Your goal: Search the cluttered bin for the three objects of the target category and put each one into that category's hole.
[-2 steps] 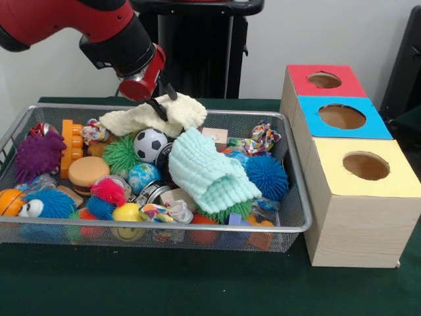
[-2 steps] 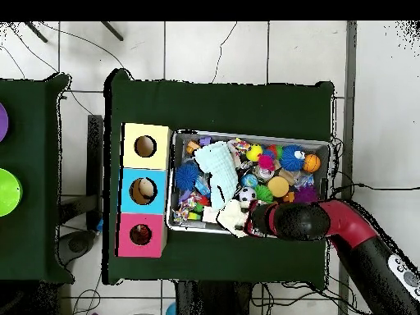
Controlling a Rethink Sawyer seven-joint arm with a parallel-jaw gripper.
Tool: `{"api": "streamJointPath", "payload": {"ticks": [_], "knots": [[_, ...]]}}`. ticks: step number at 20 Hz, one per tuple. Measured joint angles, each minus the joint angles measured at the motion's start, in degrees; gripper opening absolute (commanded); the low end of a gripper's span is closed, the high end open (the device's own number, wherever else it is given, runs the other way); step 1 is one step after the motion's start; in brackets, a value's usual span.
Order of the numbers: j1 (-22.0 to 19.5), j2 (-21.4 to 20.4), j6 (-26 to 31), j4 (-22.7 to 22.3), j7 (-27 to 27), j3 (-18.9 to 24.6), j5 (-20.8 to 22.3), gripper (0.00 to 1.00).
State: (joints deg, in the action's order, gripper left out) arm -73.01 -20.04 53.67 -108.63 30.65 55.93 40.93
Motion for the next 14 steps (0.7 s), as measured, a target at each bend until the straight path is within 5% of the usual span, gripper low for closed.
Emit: {"api": "streamJointPath", "payload": {"ticks": [14], "knots": [[0.17,0.04,-5.57,0.0,0.0,-0.04,-0.05,1.0]]}}
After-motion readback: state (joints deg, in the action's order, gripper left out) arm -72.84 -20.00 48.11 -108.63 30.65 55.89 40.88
